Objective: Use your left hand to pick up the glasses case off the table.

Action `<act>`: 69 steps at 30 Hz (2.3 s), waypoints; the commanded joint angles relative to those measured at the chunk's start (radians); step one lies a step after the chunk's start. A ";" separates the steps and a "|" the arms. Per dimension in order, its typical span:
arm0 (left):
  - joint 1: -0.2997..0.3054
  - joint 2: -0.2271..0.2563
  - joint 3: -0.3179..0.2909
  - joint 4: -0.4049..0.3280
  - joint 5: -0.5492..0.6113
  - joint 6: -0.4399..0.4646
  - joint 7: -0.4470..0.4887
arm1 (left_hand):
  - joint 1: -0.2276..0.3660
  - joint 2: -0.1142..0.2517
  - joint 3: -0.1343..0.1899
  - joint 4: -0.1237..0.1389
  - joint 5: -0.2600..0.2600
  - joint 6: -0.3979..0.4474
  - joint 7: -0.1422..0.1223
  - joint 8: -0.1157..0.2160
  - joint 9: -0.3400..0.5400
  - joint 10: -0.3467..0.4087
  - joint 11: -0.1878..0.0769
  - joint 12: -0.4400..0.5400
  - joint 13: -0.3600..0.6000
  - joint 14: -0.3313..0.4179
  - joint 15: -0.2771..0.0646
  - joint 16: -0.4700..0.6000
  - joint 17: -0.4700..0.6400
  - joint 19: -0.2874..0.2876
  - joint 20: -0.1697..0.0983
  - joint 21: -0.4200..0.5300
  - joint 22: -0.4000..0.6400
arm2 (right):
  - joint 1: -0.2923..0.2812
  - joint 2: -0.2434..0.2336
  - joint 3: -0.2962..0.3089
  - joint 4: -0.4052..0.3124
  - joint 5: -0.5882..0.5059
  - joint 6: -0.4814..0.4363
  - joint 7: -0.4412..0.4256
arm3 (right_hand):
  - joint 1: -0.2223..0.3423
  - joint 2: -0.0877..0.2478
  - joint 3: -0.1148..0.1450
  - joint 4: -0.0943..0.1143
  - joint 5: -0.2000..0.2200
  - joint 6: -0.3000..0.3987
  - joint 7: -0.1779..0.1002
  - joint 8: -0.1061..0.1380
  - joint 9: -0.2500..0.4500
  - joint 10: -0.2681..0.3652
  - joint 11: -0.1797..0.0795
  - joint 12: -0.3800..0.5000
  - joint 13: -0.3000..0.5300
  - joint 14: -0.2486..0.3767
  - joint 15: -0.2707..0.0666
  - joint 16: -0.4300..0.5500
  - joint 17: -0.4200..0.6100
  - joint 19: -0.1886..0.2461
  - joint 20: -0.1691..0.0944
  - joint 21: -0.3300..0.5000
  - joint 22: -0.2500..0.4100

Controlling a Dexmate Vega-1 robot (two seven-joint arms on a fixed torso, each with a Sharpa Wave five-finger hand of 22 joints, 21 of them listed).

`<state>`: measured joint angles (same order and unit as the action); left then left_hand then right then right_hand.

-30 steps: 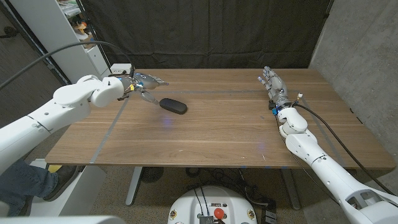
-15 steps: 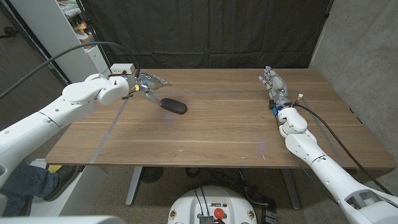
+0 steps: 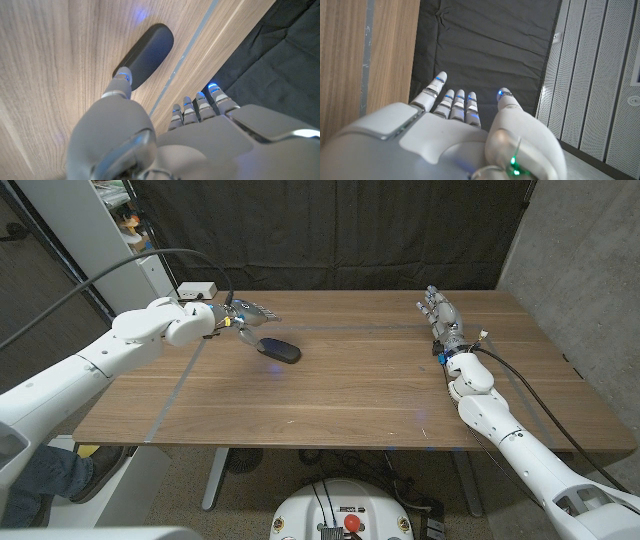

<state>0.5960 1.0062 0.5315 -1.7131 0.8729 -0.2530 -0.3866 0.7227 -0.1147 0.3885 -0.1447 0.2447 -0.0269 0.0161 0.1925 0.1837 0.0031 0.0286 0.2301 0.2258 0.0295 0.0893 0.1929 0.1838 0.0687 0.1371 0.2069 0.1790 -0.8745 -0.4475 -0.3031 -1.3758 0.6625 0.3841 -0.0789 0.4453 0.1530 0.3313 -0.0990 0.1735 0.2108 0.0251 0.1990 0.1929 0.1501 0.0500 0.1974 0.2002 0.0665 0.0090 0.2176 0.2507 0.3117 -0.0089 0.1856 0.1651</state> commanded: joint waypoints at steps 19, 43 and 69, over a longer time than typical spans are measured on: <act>-0.100 -0.067 0.095 0.112 -0.008 -0.067 -0.054 | 0.005 -0.009 -0.010 0.002 0.016 0.007 0.002 0.004 0.003 0.012 0.011 0.007 0.003 0.013 -0.003 0.005 0.002 0.027 -0.002 0.009 0.003 | 0.013 0.011 0.004 0.011 0.005 0.009 0.001 | 0.001 0.003 -0.003 0.000 0.006 0.010 -0.003 0.001 0.002 0.011 0.003 0.008 0.002 0.012 -0.001 0.007 0.002 0.005 0.006 0.008 0.005; -0.130 -0.100 0.140 0.183 -0.001 -0.072 -0.024 | 0.008 -0.007 -0.015 0.004 0.021 0.028 0.002 0.010 0.003 0.016 0.015 0.009 0.004 0.013 -0.001 0.003 0.001 0.021 0.012 0.004 0.004 | 0.009 0.008 0.009 0.005 -0.001 0.015 -0.012 | -0.003 0.003 -0.004 0.002 0.006 0.014 -0.002 0.002 0.002 0.016 -0.002 0.009 0.002 0.028 -0.001 0.014 0.002 0.014 0.007 0.011 0.005; -0.201 -0.153 0.214 0.284 -0.010 -0.101 -0.012 | 0.015 -0.003 -0.017 0.003 0.025 0.039 0.000 0.012 0.004 0.019 0.013 0.011 0.005 0.018 -0.003 0.004 0.001 0.021 0.010 0.003 0.004 | 0.010 0.016 0.018 0.023 0.007 0.032 -0.012 | -0.004 0.003 -0.005 0.002 0.006 0.018 -0.005 0.003 0.002 0.018 -0.002 0.009 0.002 0.033 -0.001 0.016 0.002 0.017 0.009 0.011 0.005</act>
<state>0.4146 0.8695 0.7207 -1.4606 0.8712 -0.3501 -0.4006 0.7256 -0.1196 0.3775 -0.1396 0.2614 0.0093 0.0123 0.2003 0.1837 0.0137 0.0392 0.2381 0.2253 0.0438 0.0850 0.1929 0.1836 0.0871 0.1397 0.2110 0.1788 -0.8712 -0.4380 -0.2872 -1.3670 0.6628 0.4089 -0.0972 0.4453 0.1530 0.3271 -0.0949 0.1735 0.2162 0.0196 0.1990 0.1930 0.1626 0.0482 0.1974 0.2003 0.0896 0.0070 0.2273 0.2511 0.3226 0.0020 0.1934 0.1651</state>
